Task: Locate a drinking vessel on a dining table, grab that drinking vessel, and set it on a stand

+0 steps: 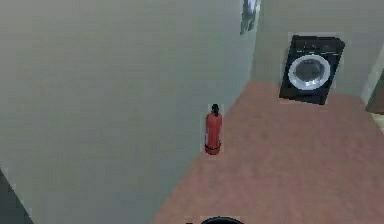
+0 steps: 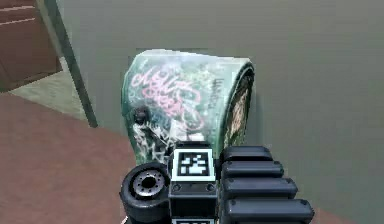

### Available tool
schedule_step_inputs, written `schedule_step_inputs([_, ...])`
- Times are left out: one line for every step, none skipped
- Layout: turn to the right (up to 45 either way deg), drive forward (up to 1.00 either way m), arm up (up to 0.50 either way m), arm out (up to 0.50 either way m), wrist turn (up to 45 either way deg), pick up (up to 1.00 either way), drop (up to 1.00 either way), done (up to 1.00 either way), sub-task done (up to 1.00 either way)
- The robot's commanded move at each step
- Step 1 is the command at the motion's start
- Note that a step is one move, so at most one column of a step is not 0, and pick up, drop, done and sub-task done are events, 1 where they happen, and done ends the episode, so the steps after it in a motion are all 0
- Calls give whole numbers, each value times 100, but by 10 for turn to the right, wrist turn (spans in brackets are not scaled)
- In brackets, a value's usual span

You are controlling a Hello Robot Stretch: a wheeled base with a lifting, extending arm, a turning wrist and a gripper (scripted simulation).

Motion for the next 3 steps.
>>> schedule_step_inputs([-450, 0, 0, 0, 0, 0, 0, 0, 0])
schedule_step_inputs([-150, 0, 0, 0, 0, 0, 0, 0, 0])
schedule_step_inputs([0, 15, 0, 0, 0, 0, 0, 0, 0])
